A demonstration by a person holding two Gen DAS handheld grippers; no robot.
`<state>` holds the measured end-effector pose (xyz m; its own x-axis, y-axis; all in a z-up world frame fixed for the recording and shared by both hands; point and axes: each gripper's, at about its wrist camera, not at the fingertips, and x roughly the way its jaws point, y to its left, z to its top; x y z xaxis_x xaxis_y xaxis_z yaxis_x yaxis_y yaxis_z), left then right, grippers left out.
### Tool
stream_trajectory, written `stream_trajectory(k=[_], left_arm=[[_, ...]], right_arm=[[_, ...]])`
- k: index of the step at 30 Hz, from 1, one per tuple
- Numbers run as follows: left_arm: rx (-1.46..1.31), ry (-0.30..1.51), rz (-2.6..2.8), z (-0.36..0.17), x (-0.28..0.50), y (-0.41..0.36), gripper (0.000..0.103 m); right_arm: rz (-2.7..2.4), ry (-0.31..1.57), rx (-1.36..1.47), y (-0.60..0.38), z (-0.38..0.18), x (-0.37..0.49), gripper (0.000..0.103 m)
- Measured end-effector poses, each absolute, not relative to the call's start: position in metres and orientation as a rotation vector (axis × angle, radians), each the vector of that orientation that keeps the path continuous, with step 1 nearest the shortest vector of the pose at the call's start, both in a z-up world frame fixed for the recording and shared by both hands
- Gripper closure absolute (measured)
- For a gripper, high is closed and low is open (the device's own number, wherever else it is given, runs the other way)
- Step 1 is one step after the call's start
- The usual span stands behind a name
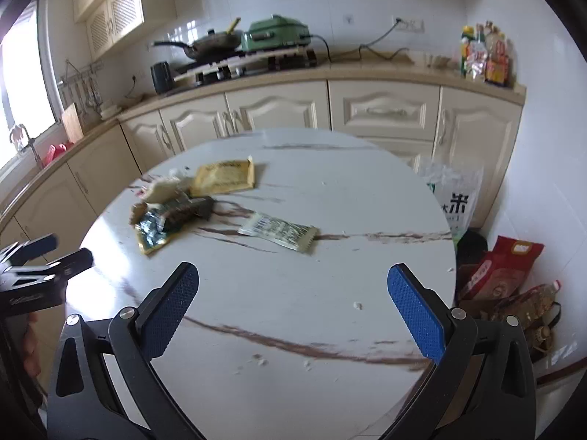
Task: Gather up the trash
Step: 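Grasp the white barcode wrapper with the right gripper while the left gripper grasps the black snack packet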
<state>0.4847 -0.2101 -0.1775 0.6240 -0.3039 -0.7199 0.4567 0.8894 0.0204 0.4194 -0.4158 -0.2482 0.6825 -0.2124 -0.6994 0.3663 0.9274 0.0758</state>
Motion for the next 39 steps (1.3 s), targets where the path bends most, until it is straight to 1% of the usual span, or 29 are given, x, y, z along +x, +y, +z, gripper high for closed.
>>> stream_trajectory(k=[6, 7, 11, 13, 14, 16, 17, 18, 20, 21, 22, 24, 27, 28, 31, 33, 35, 37, 39], left_arm=[[0.274, 0.807, -0.477, -0.193, 0.543, -0.246, 0.001], [0.28, 0.818, -0.486, -0.198, 0.555, -0.252, 0.003], [0.311, 0.848, -0.496, -0.211, 0.583, -0.267, 0.004], [0.332, 0.856, -0.497, -0.218, 0.59, -0.275, 0.016], [0.341, 0.857, -0.502, -0.22, 0.591, -0.278, 0.018], [0.359, 0.867, -0.524, -0.228, 0.598, -0.286, 0.034], [0.343, 0.858, -0.538, -0.229, 0.599, -0.287, 0.036], [0.347, 0.85, -0.554, -0.23, 0.599, -0.288, 0.046], [0.355, 0.83, -0.59, -0.23, 0.589, -0.291, 0.071], [0.348, 0.822, -0.602, -0.23, 0.586, -0.291, 0.077], [0.356, 0.814, -0.6, -0.228, 0.582, -0.29, 0.081], [0.346, 0.803, -0.615, -0.225, 0.575, -0.287, 0.085], [0.281, 0.805, -0.653, -0.217, 0.569, -0.275, 0.086], [0.254, 0.802, -0.672, -0.213, 0.566, -0.269, 0.089], [0.188, 0.807, -0.691, -0.208, 0.557, -0.257, 0.089], [0.157, 0.802, -0.689, -0.202, 0.549, -0.247, 0.089], [0.137, 0.798, -0.695, -0.197, 0.541, -0.239, 0.09], [0.12, 0.794, -0.703, -0.191, 0.531, -0.23, 0.091], [0.113, 0.782, -0.695, -0.182, 0.523, -0.219, 0.092]], right_arm=[[-0.308, 0.808, 0.21, -0.436, -0.267, 0.439, 0.0], [-0.3, 0.812, 0.214, -0.439, -0.269, 0.443, 0.0], [-0.286, 0.827, 0.207, -0.444, -0.275, 0.458, 0.0], [-0.268, 0.834, 0.213, -0.448, -0.278, 0.464, 0.0], [-0.255, 0.843, 0.211, -0.449, -0.28, 0.469, 0.0], [-0.238, 0.861, 0.19, -0.449, -0.283, 0.478, 0.0], [-0.224, 0.881, 0.171, -0.45, -0.285, 0.486, 0.0], [-0.21, 0.896, 0.156, -0.45, -0.288, 0.491, 0.0], [-0.155, 0.936, 0.113, -0.45, -0.294, 0.506, 0.0], [-0.143, 0.957, 0.094, -0.45, -0.297, 0.513, 0.0], [-0.134, 0.969, 0.074, -0.45, -0.3, 0.518, 0.0], [-0.107, 0.996, 0.037, -0.451, -0.306, 0.531, 0.0], [-0.062, 1.009, 0.012, -0.455, -0.312, 0.544, 0.0], [-0.057, 1.019, 0.005, -0.456, -0.313, 0.547, 0.001], [-0.004, 1.038, -0.037, -0.451, -0.319, 0.552, 0.013], [0.022, 1.035, -0.046, -0.447, -0.318, 0.551, 0.026], [0.046, 1.025, -0.053, -0.443, -0.315, 0.55, 0.059], [0.06, 1.028, -0.056, -0.438, -0.313, 0.547, 0.076], [0.059, 1.036, -0.059, -0.434, -0.313, 0.544, 0.082]])
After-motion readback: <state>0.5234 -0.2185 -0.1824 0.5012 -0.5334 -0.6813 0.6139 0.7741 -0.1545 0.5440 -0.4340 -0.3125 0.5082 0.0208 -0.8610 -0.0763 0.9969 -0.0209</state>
